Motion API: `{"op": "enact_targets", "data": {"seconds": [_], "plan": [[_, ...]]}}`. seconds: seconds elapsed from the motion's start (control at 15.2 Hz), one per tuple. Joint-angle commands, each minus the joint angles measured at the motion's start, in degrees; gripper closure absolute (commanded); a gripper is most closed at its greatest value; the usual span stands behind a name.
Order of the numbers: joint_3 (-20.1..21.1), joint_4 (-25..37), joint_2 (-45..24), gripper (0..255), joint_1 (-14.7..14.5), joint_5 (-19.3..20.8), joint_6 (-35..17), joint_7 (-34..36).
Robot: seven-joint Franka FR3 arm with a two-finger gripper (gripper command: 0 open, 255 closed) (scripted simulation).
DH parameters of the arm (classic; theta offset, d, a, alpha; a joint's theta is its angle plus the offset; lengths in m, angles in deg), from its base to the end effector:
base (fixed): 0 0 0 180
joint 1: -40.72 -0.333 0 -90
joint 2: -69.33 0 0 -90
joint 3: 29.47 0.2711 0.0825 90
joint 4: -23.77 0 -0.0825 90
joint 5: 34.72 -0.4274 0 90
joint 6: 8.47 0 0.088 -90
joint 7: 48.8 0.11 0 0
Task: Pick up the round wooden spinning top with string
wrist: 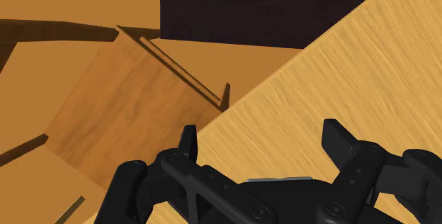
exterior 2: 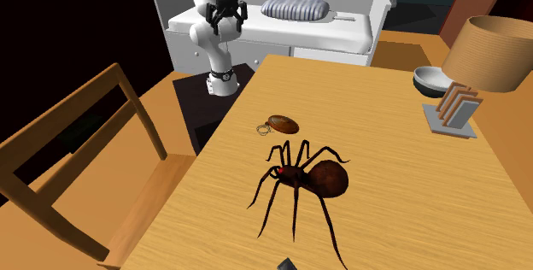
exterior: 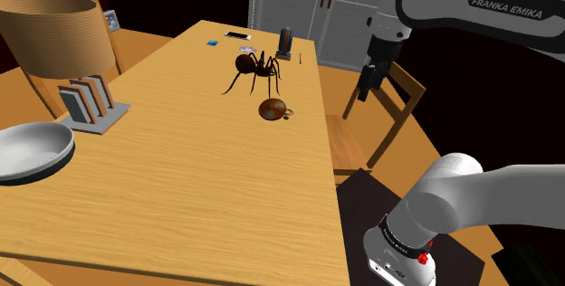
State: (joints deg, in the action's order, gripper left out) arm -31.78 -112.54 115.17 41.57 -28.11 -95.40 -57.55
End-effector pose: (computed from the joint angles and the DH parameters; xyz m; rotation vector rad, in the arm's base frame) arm 0.3710 -0.0353 0.5450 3.0553 0.1653 -0.1076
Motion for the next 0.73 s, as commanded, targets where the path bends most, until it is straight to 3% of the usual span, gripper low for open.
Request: {"op": "enact_targets", "data": {"seconds": [0.0,0.66], "plan": [[0.0,0.0,0.0,0,0.0,0.0,0.0,0.0],[-12.1,2.0,-16.8,0,-6.5,4.9,-16.8,-28.4]]}}
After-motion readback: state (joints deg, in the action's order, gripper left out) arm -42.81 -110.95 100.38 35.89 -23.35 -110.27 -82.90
